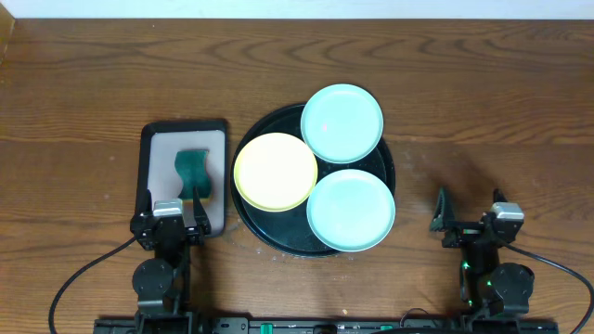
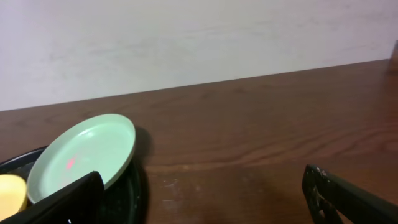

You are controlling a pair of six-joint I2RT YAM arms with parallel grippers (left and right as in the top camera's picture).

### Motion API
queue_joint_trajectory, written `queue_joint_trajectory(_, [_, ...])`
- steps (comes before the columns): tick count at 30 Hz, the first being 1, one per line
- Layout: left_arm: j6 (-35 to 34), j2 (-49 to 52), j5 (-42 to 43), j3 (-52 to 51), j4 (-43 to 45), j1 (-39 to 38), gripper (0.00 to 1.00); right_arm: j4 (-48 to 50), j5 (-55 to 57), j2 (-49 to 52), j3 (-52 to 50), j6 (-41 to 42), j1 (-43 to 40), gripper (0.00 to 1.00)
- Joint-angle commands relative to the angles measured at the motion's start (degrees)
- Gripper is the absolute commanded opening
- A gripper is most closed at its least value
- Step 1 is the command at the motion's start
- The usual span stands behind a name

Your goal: Clean dirty plates on tray and stack at the side

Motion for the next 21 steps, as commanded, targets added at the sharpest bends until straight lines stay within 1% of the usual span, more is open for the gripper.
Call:
queue_joint_trajectory(1, [0.74, 0.02, 1.97, -0.66, -2.69, 0.24, 0.81, 0.96, 1.25, -0.37, -0.22, 0.44, -0.28, 0.99])
queue_joint_trajectory(3, [0.63, 0.02, 3.8, -0.66, -2.69, 0.24, 0.81, 1.29, 1.09, -0.37, -0.22, 1.42, -0.28, 0.99])
queue_joint_trajectory(6, [-2.14, 0.74, 3.78, 0.28, -3.48, 0.24, 0.81, 1.53, 0.31, -0.26, -0.2, 1.4, -0.28, 0.99])
queue_joint_trajectory(10, [-4.66, 4.94, 3.8, 4.22, -4.85, 0.24, 0.81, 1.73, -2.64, 0.61, 1.18, 1.38, -0.28, 0.99])
queue_joint_trajectory(15, [-5.09, 15.08, 5.27, 14.29, -9.05, 0.24, 0.81, 1.01, -2.99, 5.81, 6.67, 1.36, -0.28, 0.99])
queue_joint_trajectory(18, [-5.11, 22.75, 6.16, 22.03, -12.41, 0.24, 0.82, 0.22, -3.5, 12.02, 12.09, 1.31, -0.28, 0.99])
queue_joint_trajectory(21, [-5.11, 30.25, 6.16, 30.49, -18.03, 0.24, 0.81, -0.92, -4.66, 19.17, 18.03, 0.83, -0.28, 0.99])
